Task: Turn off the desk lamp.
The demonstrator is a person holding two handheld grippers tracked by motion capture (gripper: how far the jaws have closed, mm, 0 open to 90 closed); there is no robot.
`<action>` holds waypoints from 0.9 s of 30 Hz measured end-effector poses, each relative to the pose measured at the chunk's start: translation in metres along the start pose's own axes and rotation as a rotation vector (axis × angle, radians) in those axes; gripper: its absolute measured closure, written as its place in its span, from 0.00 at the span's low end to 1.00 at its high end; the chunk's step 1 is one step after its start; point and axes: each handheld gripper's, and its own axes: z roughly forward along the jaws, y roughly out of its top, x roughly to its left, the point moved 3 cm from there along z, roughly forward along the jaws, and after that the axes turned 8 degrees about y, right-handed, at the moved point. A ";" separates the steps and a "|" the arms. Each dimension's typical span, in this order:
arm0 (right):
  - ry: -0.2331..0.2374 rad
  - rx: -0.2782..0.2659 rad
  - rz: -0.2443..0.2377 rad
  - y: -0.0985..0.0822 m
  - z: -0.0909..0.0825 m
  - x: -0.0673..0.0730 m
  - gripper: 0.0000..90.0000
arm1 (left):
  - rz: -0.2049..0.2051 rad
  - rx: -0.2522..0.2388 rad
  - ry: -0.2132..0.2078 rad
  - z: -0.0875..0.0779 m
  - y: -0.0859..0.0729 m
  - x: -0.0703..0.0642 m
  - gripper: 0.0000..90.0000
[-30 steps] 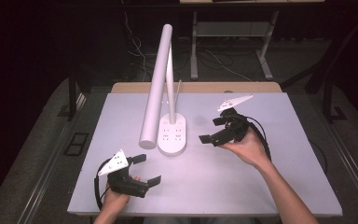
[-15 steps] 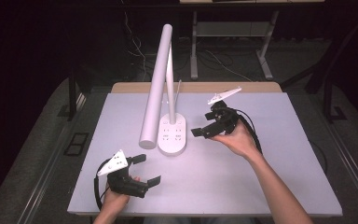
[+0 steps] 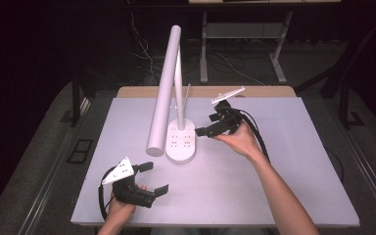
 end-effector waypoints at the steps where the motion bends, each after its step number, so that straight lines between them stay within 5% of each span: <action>1: -0.001 0.003 0.004 0.000 0.002 -0.002 0.07 | 0.001 -0.001 0.001 0.000 0.000 0.000 0.00; 27: 0.020 0.051 0.018 0.015 0.041 -0.031 0.61 | 0.000 -0.009 0.009 -0.002 0.001 0.004 0.00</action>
